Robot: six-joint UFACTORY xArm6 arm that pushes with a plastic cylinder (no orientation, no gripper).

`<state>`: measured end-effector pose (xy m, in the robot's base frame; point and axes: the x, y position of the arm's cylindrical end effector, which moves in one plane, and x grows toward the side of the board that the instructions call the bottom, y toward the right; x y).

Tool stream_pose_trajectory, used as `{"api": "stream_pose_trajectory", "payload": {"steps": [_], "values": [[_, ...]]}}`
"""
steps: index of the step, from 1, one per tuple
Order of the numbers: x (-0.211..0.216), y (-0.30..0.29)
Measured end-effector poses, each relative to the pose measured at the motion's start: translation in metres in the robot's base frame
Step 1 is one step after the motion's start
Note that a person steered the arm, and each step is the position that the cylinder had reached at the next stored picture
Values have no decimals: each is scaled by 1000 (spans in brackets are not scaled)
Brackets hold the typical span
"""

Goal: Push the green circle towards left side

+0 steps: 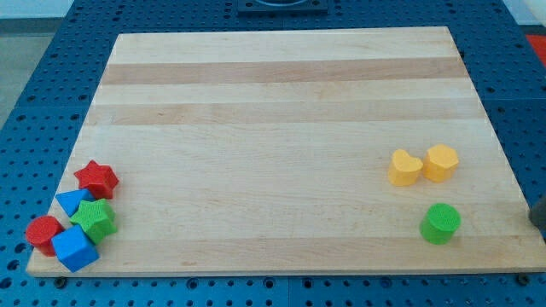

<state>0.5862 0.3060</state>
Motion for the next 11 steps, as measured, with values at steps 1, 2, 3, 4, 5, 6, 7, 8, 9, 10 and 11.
{"api": "stream_pose_trajectory", "payload": {"steps": [1,2,3,4,5,6,7,8,9,10,11], "values": [[23,-38],[-26,-83],[-56,-139],[-56,-137],[-55,-91],[-41,-53],[-8,-72],[-8,-131],[-10,-149],[-10,-149],[-10,-148]]}}
